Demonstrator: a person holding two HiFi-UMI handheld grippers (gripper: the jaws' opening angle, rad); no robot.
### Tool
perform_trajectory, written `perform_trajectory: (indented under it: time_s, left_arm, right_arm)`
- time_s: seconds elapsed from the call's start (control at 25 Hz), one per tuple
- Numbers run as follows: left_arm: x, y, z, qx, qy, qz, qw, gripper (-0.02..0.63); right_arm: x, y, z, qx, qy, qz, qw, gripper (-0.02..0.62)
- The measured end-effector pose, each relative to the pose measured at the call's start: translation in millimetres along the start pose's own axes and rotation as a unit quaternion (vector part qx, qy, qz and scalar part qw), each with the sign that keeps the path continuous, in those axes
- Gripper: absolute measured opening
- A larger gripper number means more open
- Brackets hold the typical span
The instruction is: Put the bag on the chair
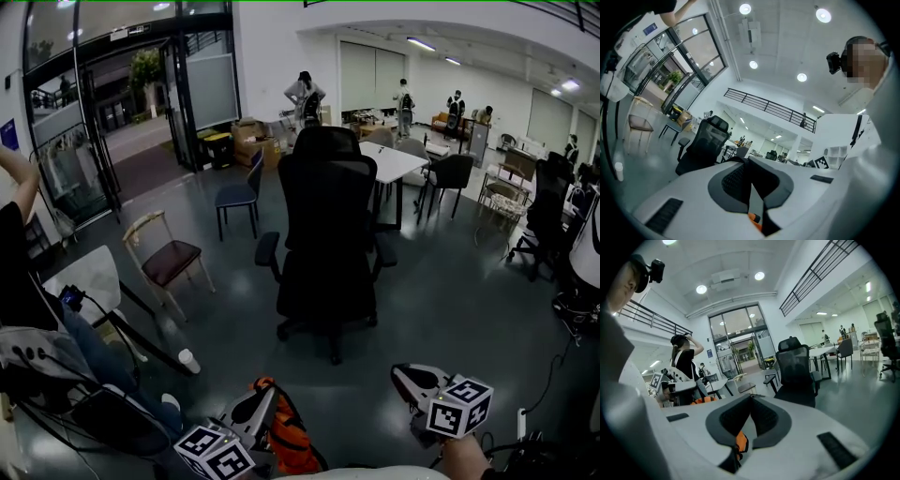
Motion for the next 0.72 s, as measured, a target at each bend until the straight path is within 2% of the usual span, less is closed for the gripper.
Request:
perform_trajectory:
  time_s: [0.36,0.72]
  left_arm:
    - [26.2,29.5,-22.3,-0.014,-0.025,-0.035,0.9990,-0.002]
    - [19.1,92.8,-36.9,-0.003,-0.017,-0.023,0.9996,-0.002]
  right_arm:
    - [5.9,17.0,27.6,0.027,0.022,-0.014,0.999,0.006]
    - [-16.3,63.6,72.3,0.010,0.018,-0.005,1.000,0.006]
Point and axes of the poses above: the fingertips, and each gripper's own axes: y forward along the fingers, z to its right, x out of its underside, the point moved 6 cm from there along -y, backward along the fingers, and after that the axes turned 10 degrees about z, right-handed, at the moved point
